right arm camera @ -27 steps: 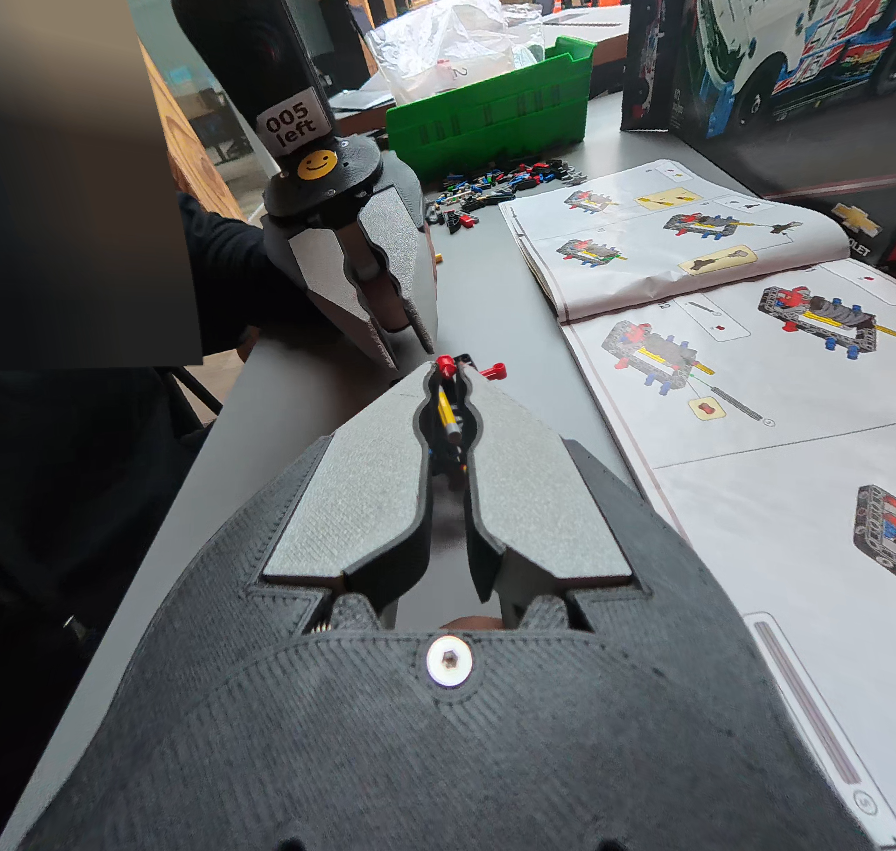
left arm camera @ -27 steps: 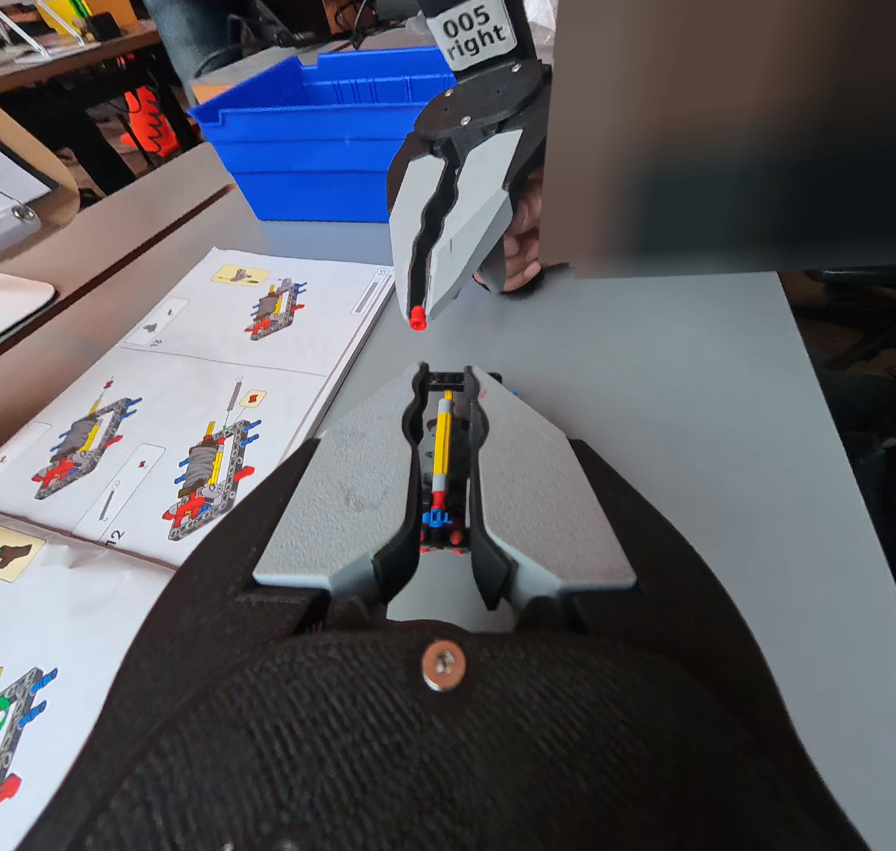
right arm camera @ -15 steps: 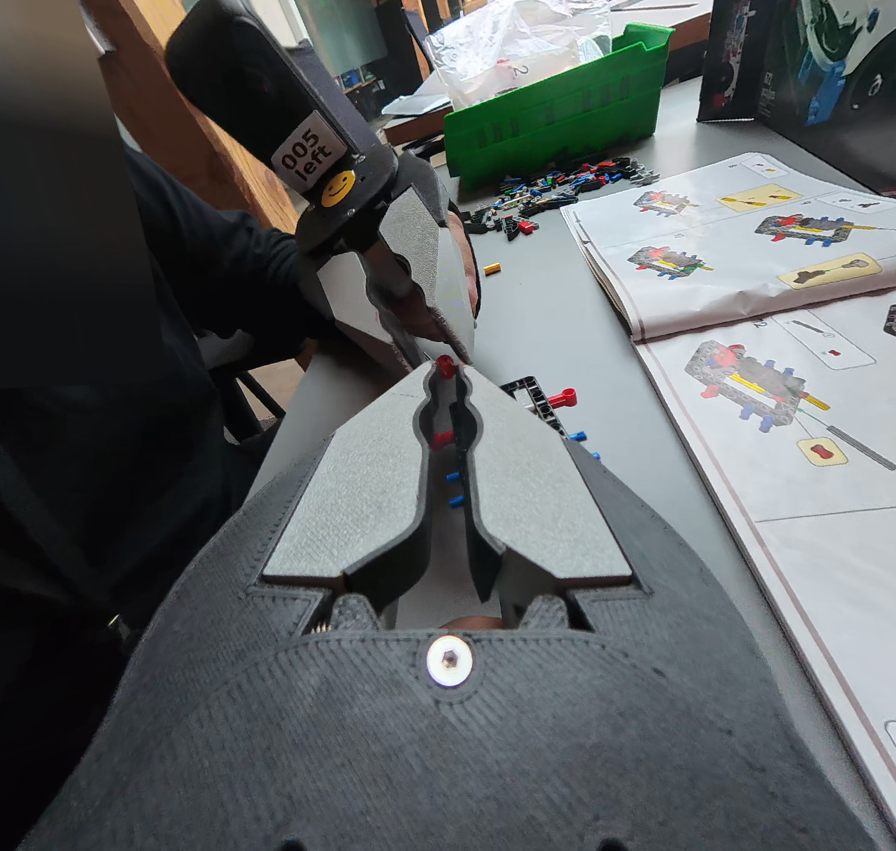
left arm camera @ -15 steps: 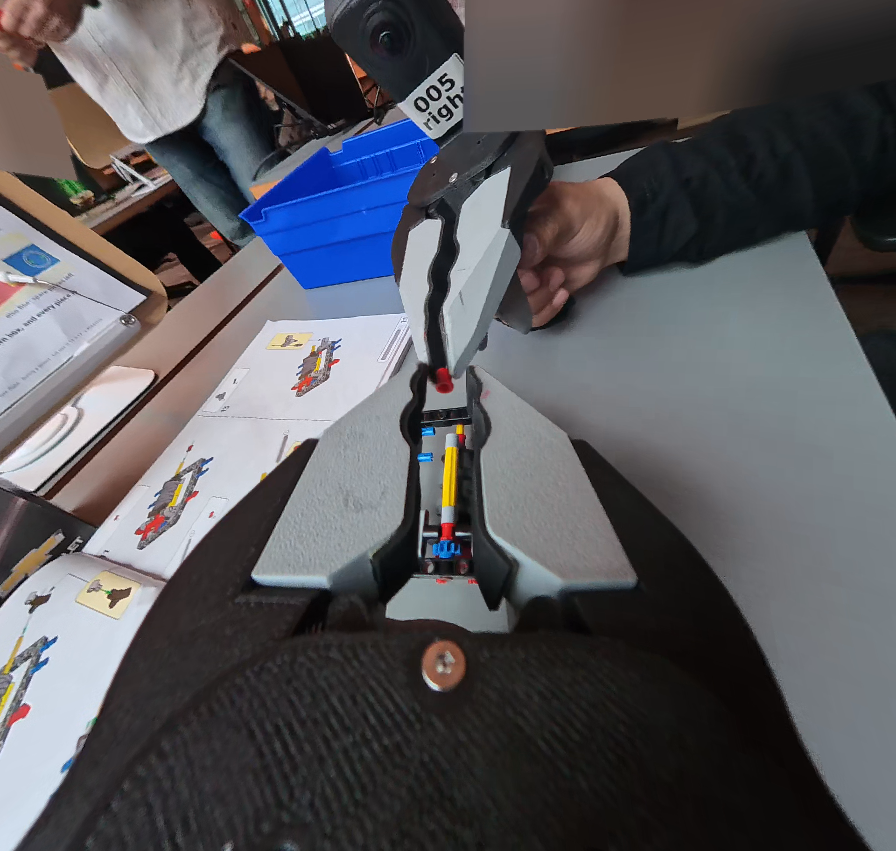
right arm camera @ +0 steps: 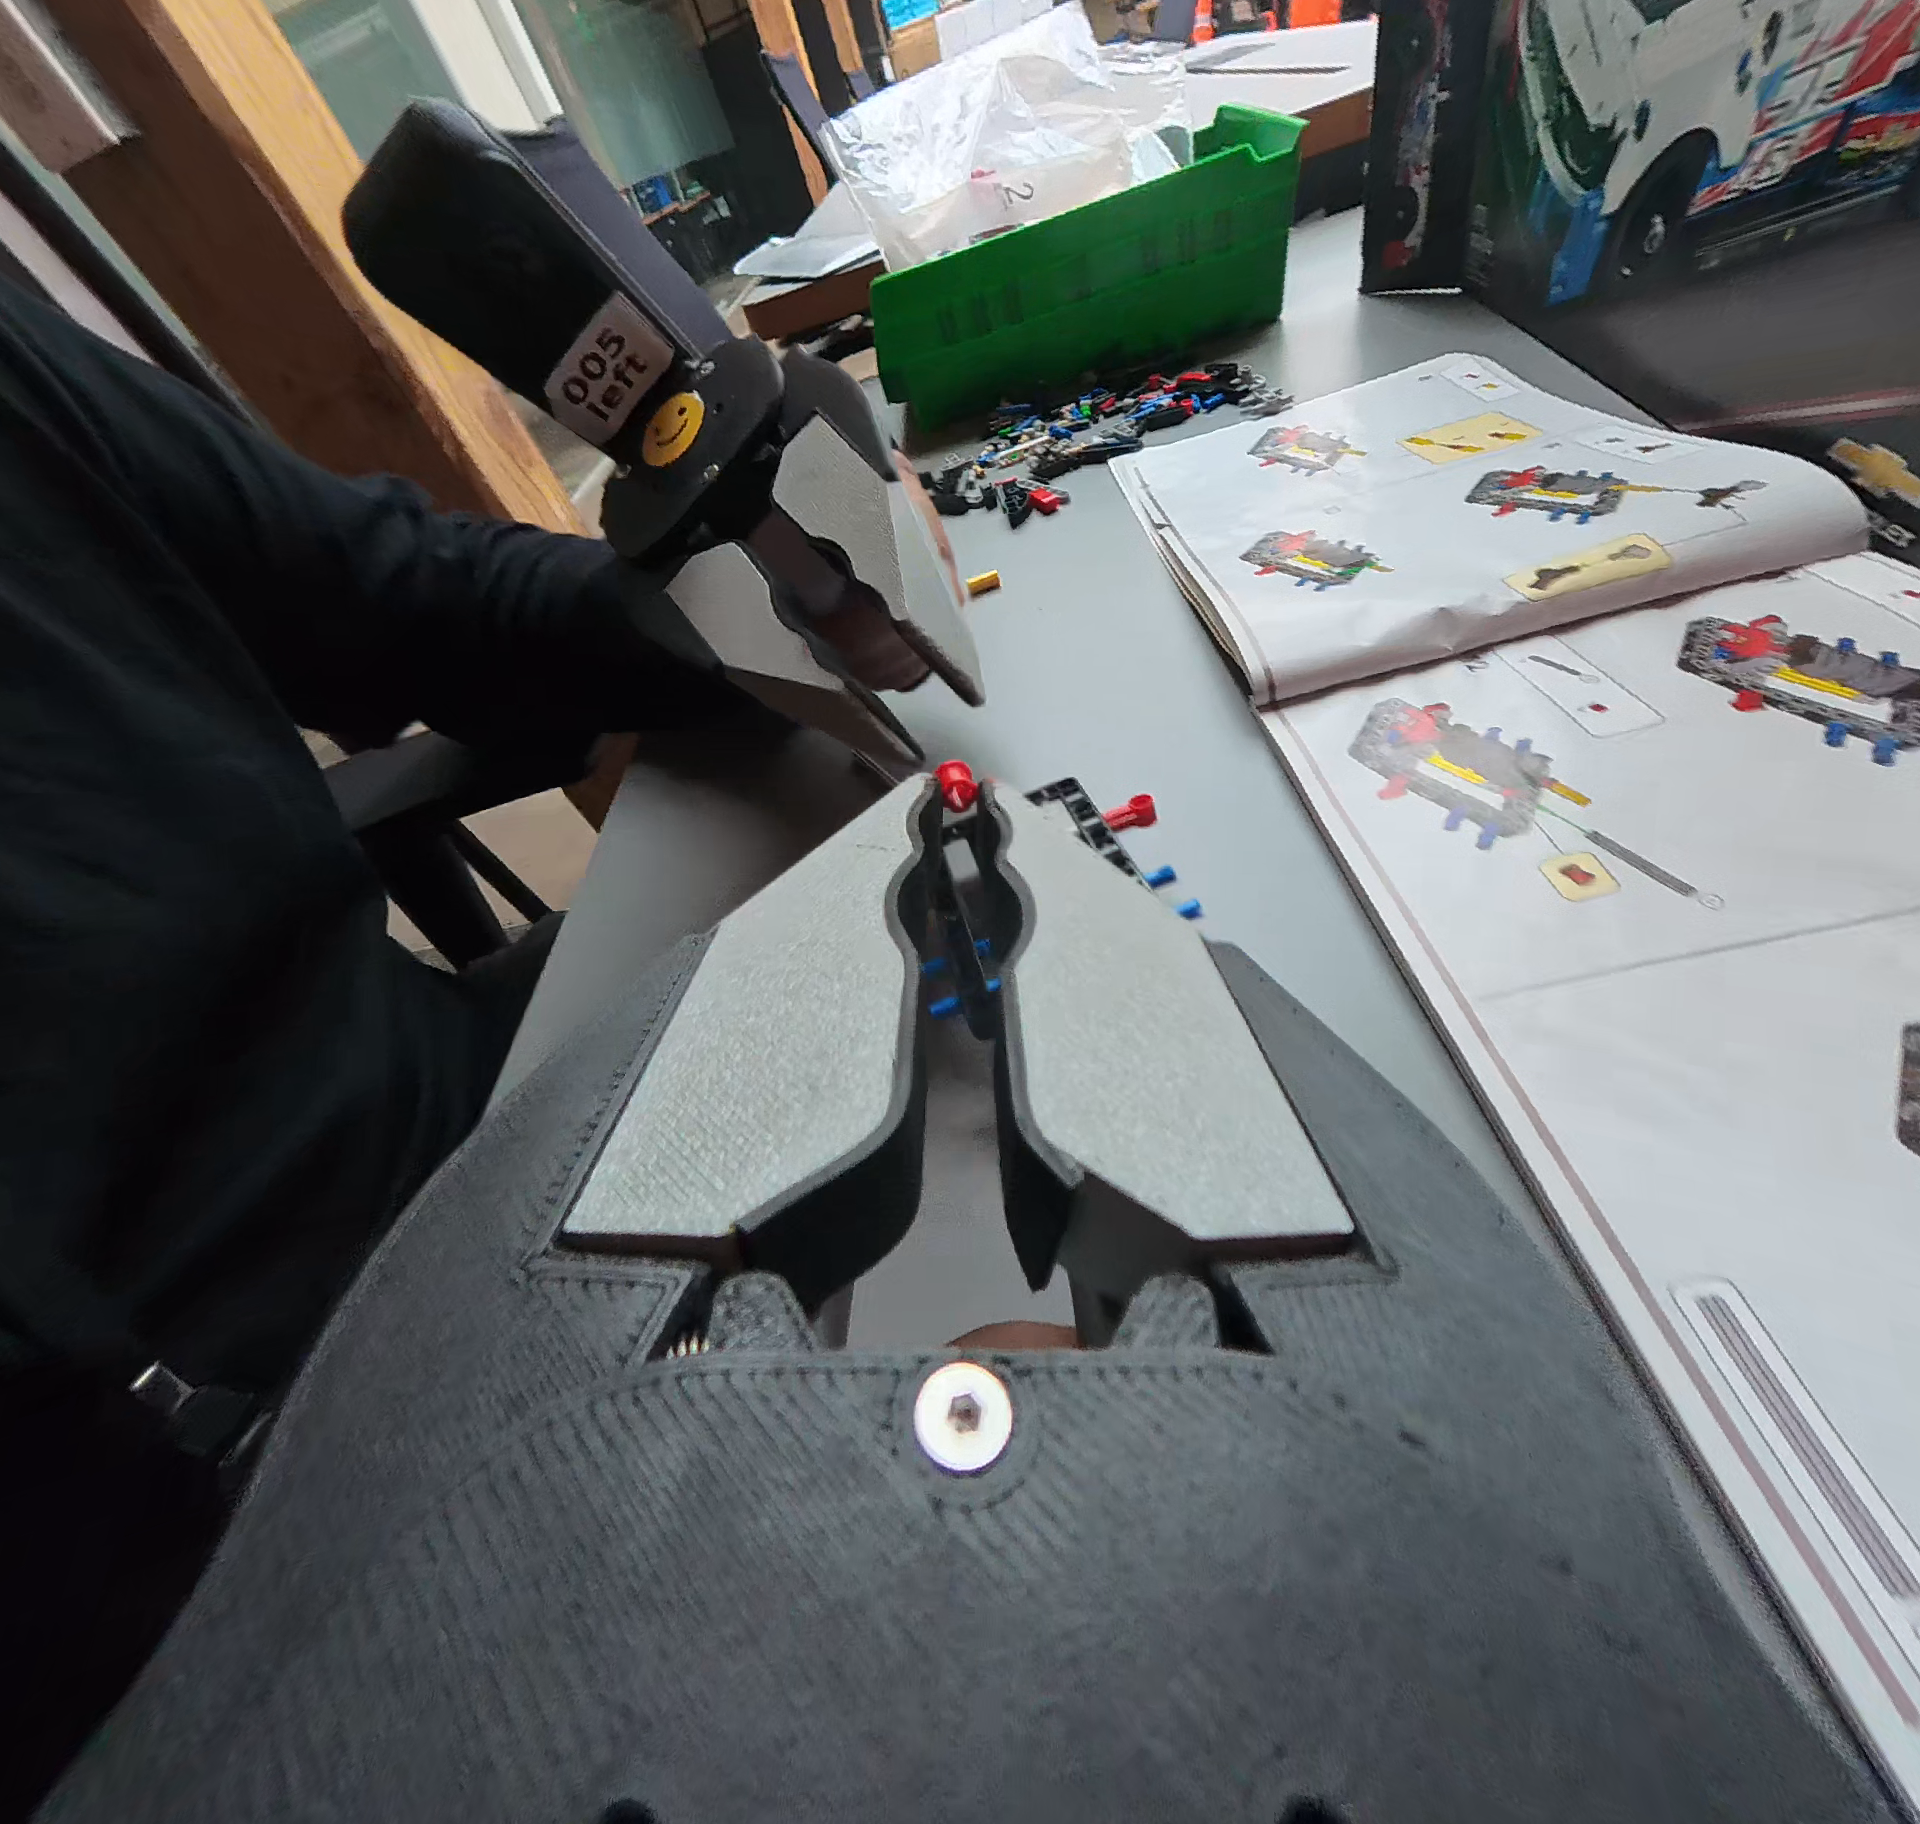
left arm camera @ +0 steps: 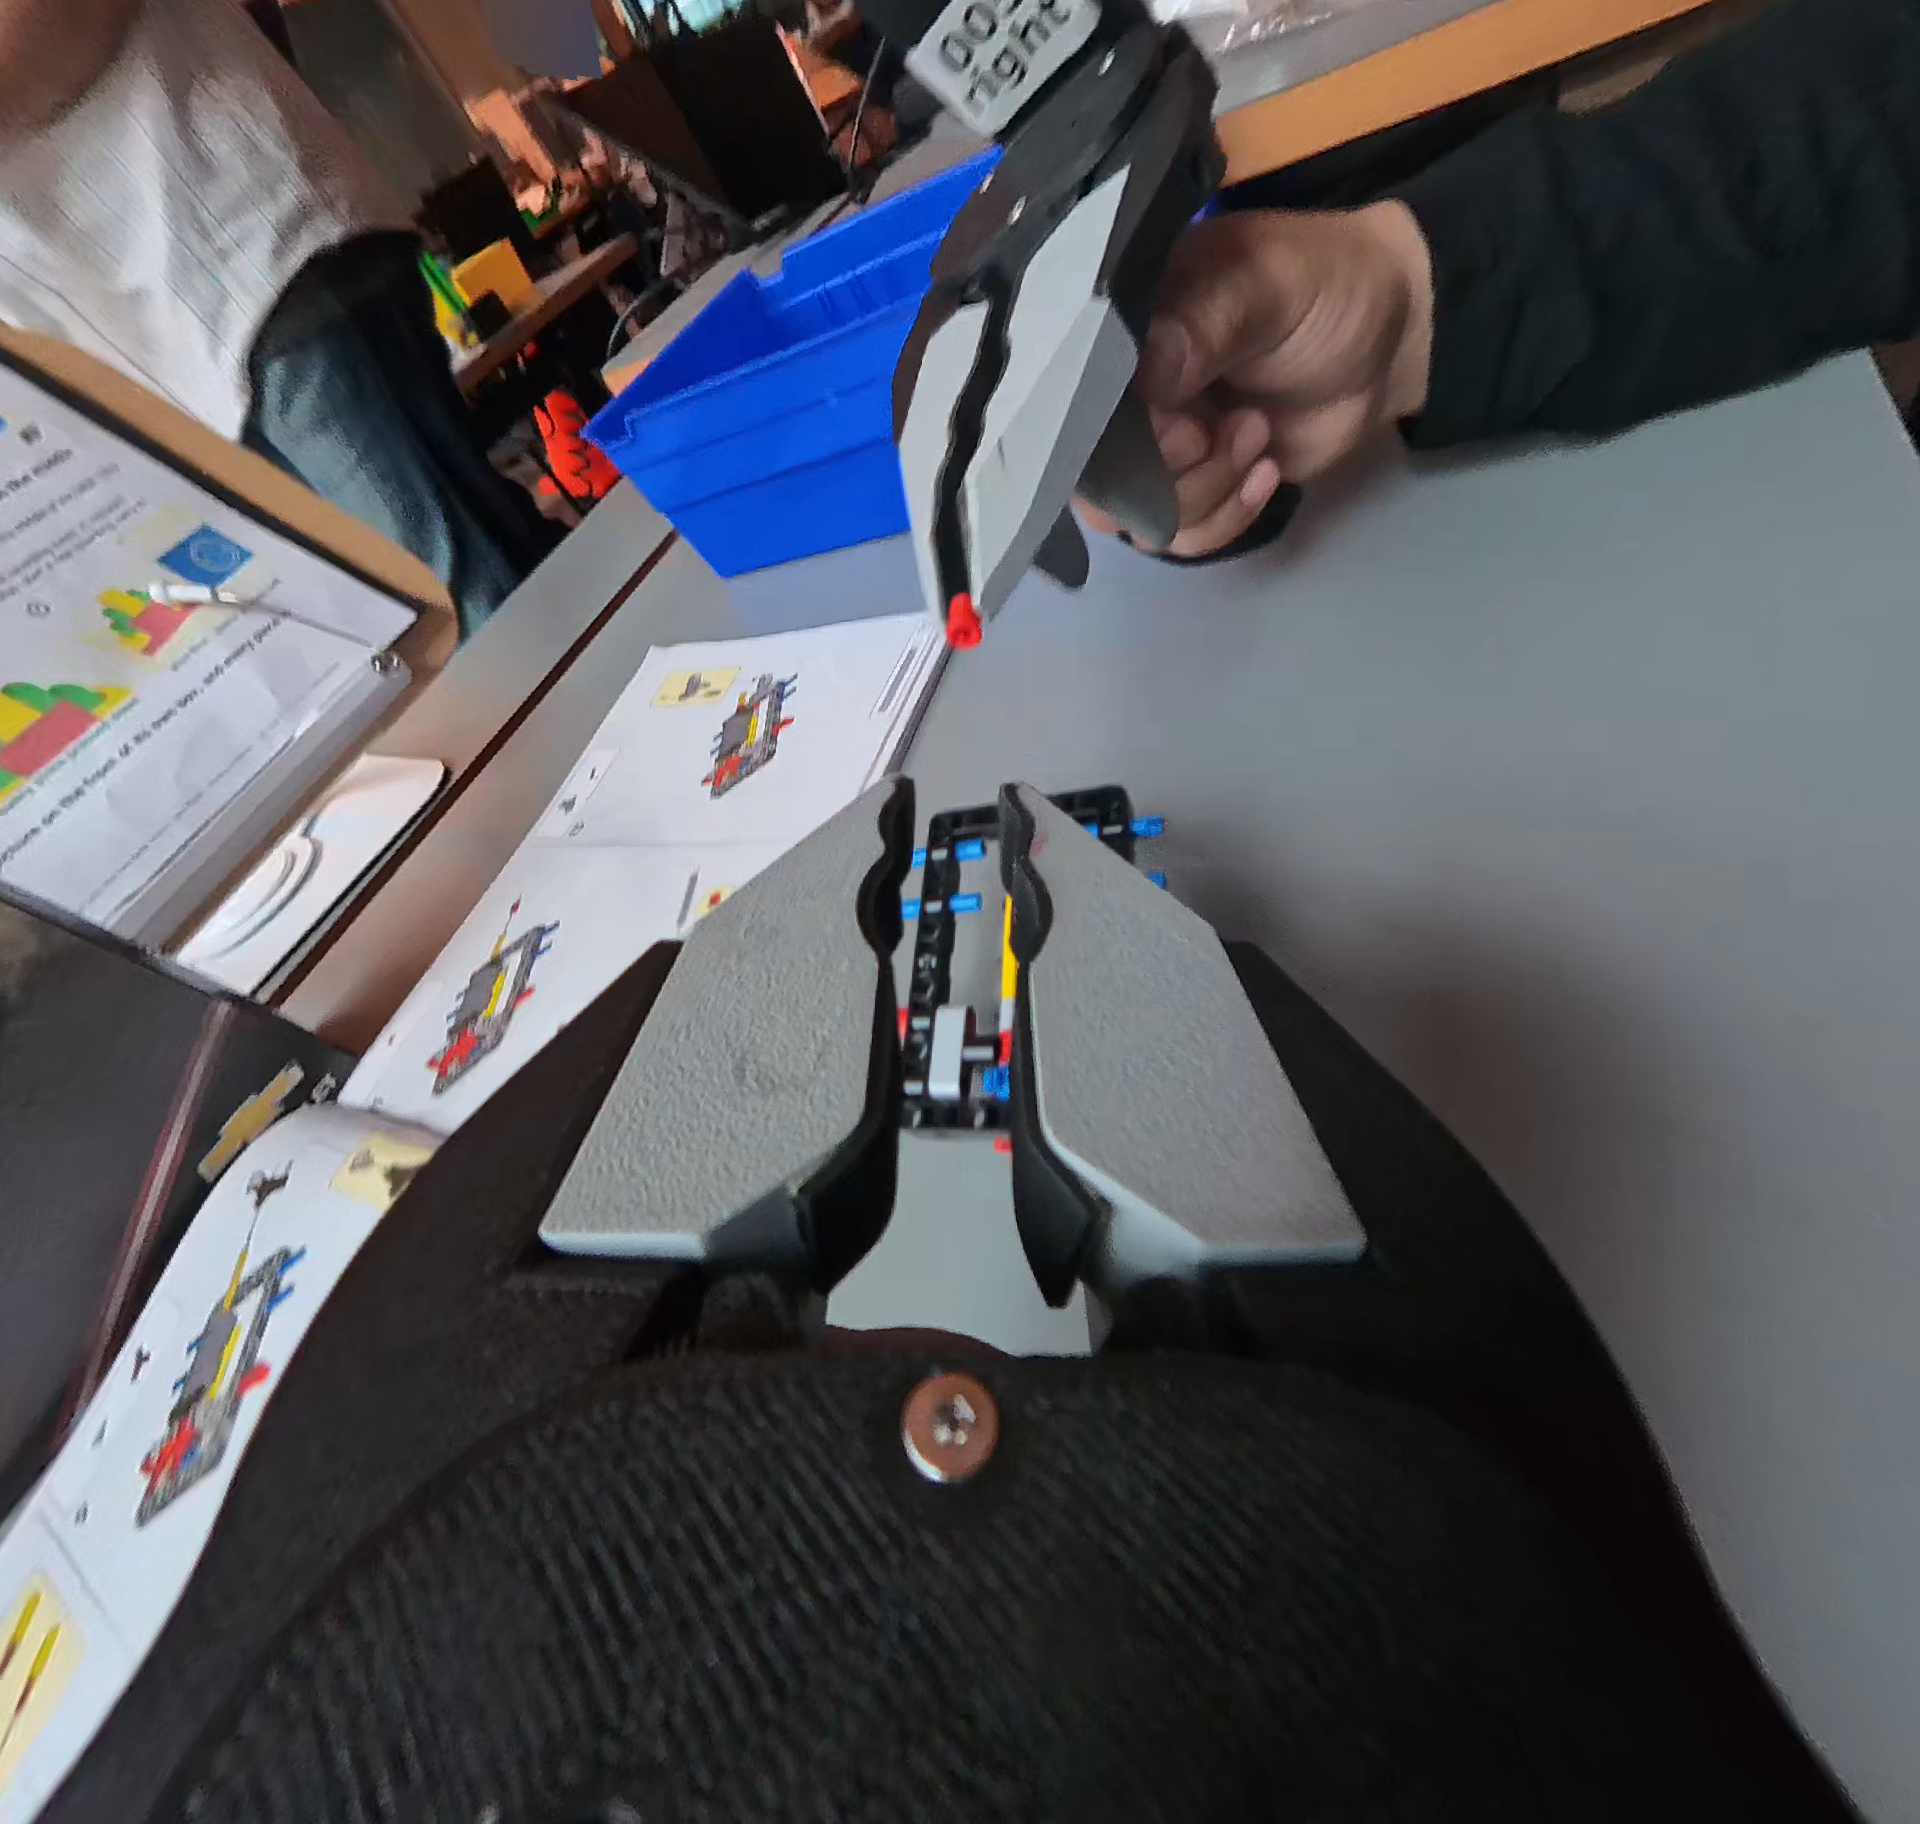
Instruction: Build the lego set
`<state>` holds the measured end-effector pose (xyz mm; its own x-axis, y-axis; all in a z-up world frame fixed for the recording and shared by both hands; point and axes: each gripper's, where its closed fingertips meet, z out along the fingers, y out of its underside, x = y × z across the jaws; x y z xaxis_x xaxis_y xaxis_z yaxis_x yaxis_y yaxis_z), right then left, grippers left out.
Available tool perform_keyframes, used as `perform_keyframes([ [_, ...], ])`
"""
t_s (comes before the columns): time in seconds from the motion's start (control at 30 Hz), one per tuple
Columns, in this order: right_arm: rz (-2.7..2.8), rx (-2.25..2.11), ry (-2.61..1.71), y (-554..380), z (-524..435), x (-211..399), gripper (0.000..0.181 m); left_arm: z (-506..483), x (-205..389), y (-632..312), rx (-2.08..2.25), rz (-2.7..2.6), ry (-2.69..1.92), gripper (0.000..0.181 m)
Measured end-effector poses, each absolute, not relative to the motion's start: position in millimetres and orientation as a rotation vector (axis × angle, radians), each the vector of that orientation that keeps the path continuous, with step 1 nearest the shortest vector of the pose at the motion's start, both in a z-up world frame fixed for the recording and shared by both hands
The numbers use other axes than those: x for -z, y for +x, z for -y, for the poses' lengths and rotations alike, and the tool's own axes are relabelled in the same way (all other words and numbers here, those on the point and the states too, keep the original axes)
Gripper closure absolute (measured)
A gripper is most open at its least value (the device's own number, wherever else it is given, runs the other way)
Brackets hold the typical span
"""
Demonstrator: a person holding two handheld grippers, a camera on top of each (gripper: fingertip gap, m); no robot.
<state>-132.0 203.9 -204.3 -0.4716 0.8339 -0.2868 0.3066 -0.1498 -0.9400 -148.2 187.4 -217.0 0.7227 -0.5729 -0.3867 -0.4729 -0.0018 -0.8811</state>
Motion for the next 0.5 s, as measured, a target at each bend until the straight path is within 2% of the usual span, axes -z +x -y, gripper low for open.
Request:
perform_keyframes([
  [0.2,1.7,-1.346,-1.434,-109,-234,233,0.179,-175,240,-191,0.159,-0.681,-1.775,0.169],
  [0.4,1.71,-1.256,-1.514,-96,-236,244,0.178,-158,226,-228,0.277,-0.421,-1.825,0.167],
  [0.5,1.747,-1.262,-1.544,-94,-230,254,0.178,-138,246,-223,0.417,-0.443,-2.017,0.156],
])
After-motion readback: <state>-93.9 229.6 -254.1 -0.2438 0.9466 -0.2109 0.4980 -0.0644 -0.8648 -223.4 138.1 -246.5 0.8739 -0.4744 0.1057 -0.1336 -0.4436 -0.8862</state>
